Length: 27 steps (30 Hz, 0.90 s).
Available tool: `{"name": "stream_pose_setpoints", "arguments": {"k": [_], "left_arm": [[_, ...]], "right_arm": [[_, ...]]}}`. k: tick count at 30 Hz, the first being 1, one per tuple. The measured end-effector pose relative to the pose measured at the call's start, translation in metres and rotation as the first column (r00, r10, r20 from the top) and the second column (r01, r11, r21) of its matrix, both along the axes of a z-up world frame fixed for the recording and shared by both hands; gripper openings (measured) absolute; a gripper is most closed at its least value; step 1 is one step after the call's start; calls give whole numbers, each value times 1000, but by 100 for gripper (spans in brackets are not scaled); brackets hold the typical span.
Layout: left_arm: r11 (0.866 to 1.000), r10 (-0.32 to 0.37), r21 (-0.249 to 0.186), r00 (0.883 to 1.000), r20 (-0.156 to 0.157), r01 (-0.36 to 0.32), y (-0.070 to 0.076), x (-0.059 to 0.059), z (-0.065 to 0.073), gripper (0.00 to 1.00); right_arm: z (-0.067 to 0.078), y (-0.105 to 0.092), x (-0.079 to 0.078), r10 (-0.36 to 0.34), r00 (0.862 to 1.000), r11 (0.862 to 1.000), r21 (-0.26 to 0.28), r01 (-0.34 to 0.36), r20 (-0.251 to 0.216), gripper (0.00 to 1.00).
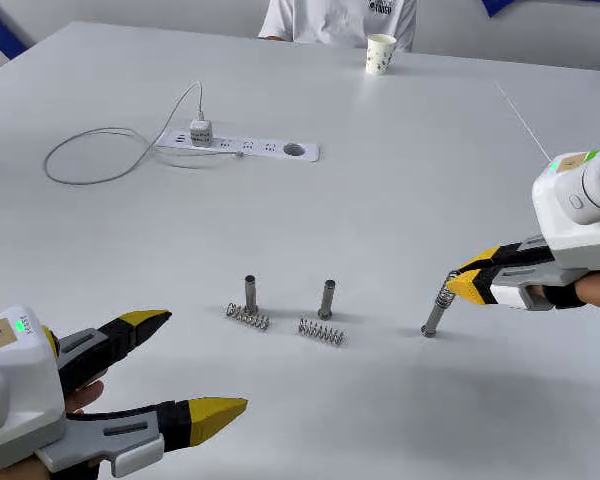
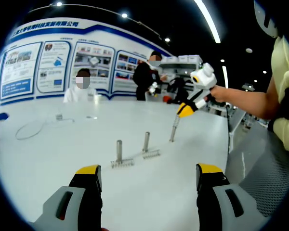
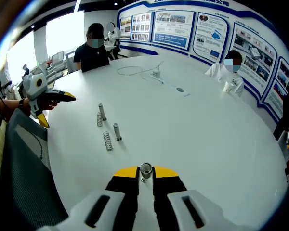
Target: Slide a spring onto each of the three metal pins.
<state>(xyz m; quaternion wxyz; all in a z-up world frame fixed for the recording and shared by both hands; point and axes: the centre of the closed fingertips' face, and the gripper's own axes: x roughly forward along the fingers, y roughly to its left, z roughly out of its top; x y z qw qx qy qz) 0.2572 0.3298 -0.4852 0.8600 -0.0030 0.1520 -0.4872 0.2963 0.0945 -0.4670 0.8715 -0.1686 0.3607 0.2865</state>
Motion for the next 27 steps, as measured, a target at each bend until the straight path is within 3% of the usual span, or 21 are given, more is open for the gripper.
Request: {"name": "stream_pose_setpoints", "arguments": {"k": [27], "left_arm": [[1000,6,5,1000,-8,-6,0,0,-4,82]], "right_arm": [[-17,1,2,-2,1000,1000,7,2,-26,12]]}}
